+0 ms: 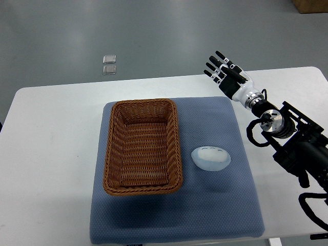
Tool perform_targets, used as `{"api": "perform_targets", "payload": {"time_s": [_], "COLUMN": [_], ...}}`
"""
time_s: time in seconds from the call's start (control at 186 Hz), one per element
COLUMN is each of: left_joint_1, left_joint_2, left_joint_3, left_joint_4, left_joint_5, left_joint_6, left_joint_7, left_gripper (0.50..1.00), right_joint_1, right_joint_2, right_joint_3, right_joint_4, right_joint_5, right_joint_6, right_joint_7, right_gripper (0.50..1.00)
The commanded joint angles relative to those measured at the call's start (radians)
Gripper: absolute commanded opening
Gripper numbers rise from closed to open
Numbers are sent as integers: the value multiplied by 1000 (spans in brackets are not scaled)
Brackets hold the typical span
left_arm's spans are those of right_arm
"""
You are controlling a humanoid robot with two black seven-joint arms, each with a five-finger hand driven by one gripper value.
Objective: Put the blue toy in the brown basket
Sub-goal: 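Move the right hand over the table toward the white-blue toy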
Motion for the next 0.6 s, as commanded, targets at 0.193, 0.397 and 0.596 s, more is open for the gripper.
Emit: {"api": "perform_targets", "payload": {"time_s": [0.193, 0.397, 0.596], "left_joint_1": [0, -2, -2], "left_joint_2": [0, 0, 0], "left_joint_3": [-2, 0, 3], "left_joint_4": [-1, -3, -3], "left_joint_5": [0, 0, 0], "left_joint_6": [0, 0, 0], "left_joint_7": [0, 0, -2], "left_gripper": [1000, 1000, 1000], "right_joint_1": [6, 9, 46], "right_joint_2": [-2, -33, -174], "right_joint_3": [-4, -54, -208], "right_joint_4": [3, 37, 218], "right_joint_5": [-14, -78, -307], "right_joint_6": [28, 53, 53], "right_joint_7": [-3, -9, -15], "right_gripper": [909, 909, 909]}}
